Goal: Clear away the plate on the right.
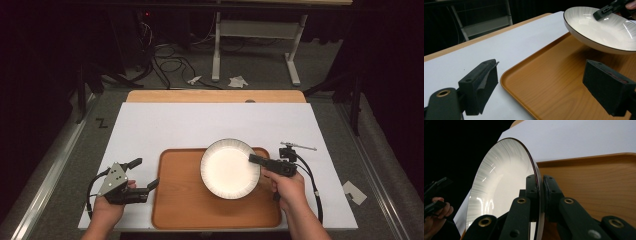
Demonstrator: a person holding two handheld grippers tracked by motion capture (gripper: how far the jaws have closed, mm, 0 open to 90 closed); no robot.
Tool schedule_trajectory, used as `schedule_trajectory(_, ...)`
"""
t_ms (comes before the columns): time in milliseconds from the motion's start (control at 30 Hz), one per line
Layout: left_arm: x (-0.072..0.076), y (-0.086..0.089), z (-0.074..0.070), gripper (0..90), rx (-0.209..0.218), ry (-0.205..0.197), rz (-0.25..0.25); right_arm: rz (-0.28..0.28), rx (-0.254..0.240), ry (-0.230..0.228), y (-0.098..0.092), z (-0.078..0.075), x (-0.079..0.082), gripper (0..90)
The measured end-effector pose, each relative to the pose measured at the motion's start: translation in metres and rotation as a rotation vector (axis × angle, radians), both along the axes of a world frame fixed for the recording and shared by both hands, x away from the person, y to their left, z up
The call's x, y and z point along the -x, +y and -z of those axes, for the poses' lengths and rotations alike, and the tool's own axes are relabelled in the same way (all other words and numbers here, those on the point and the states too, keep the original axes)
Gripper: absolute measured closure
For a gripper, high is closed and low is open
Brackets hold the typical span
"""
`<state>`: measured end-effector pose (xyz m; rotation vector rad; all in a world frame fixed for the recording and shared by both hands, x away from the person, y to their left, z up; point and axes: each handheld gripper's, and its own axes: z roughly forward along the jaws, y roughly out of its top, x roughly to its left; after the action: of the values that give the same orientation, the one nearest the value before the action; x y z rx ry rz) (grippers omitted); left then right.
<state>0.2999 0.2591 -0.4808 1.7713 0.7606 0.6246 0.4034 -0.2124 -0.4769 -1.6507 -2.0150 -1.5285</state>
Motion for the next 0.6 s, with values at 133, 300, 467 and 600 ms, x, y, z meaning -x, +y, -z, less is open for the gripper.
schedule_trajectory(133,0.000,0.000,0.000,13.4,-0.002,0.003,0.003,-0.038,0.016,0.012,0.012,0.004,0.002,85.6)
schedule_trajectory(300,0.000,0.000,0.000,13.4,0.000,0.003,0.003,-0.074,0.047,0.020,0.027,0.010,0.002,85.5)
schedule_trajectory(467,0.000,0.000,0.000,13.4,-0.002,0.003,0.003,-0.095,0.063,0.020,0.033,0.010,0.003,85.5)
schedule_trajectory(600,0.000,-0.001,0.000,13.4,-0.003,0.004,0.006,-0.109,0.071,0.023,0.037,0.012,0.004,85.4)
